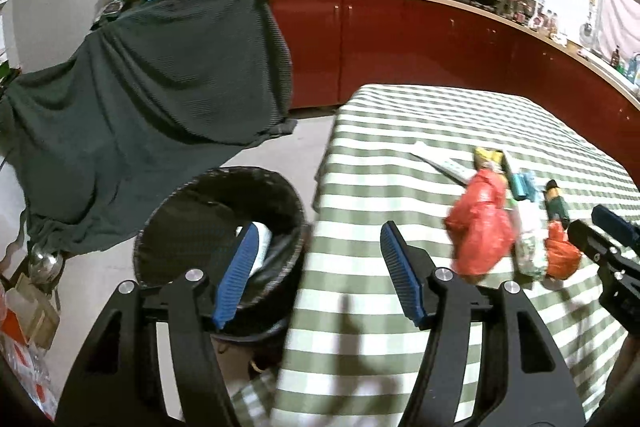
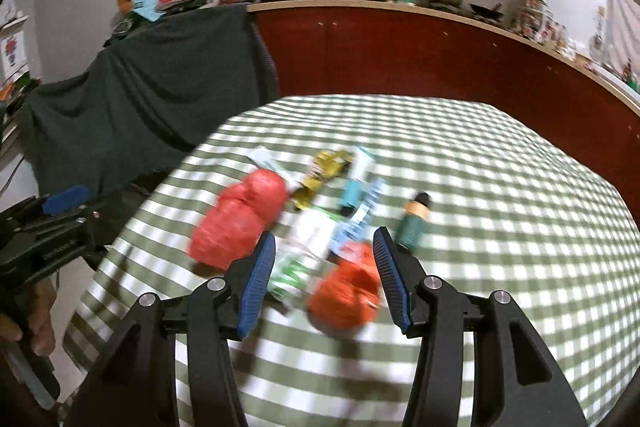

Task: Collect trash
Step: 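Move both open tools back to the table toward the orange and red bags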

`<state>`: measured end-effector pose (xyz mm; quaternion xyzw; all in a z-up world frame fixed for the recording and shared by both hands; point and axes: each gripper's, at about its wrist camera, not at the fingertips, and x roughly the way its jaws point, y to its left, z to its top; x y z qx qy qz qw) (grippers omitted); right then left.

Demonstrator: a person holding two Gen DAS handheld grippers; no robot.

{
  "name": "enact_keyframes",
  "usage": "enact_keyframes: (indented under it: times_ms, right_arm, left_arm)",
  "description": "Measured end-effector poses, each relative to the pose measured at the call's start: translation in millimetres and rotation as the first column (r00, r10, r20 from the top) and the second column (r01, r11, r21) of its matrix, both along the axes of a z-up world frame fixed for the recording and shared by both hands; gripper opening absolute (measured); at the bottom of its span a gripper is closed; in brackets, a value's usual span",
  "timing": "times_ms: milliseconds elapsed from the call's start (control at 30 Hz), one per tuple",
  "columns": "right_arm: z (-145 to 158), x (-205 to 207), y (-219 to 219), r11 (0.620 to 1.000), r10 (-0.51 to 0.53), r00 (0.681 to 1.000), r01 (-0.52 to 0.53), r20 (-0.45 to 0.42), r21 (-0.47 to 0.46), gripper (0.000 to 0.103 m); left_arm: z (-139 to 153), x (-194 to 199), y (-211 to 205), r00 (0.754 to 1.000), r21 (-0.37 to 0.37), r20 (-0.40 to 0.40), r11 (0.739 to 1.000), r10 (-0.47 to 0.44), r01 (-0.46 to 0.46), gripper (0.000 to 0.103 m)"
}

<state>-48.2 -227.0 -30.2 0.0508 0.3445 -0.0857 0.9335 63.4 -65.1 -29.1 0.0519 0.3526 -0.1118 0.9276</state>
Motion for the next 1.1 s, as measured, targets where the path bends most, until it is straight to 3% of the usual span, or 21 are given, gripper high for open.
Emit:
enact_keyframes:
  times_ms: [100, 733, 1100]
  right_arm:
    - [-8, -8, -11, 1.0, -0.028, 0.999, 0.029, -0.017, 0.01, 0.051]
    - [-34, 4, -15, 0.999, -0.013, 0.997, 0.017, -0.08, 0.047, 0.049]
    - [-25, -10, -31, 0.999, -0.033, 0.998, 0.034, -0.058, 0.029, 0.047]
  left_arm:
    - [-2, -4, -10, 1.0, 0.001, -0.003, 1.0, -0.013, 0.013, 0.066]
    - [-15, -4, -26, 0.999, 0.008, -0.041, 1.0, -0.019, 0.019, 0.068]
    - [-11, -6, -56, 0.996, -0.003, -0.04, 0.997, -0.082, 0.082, 0.073]
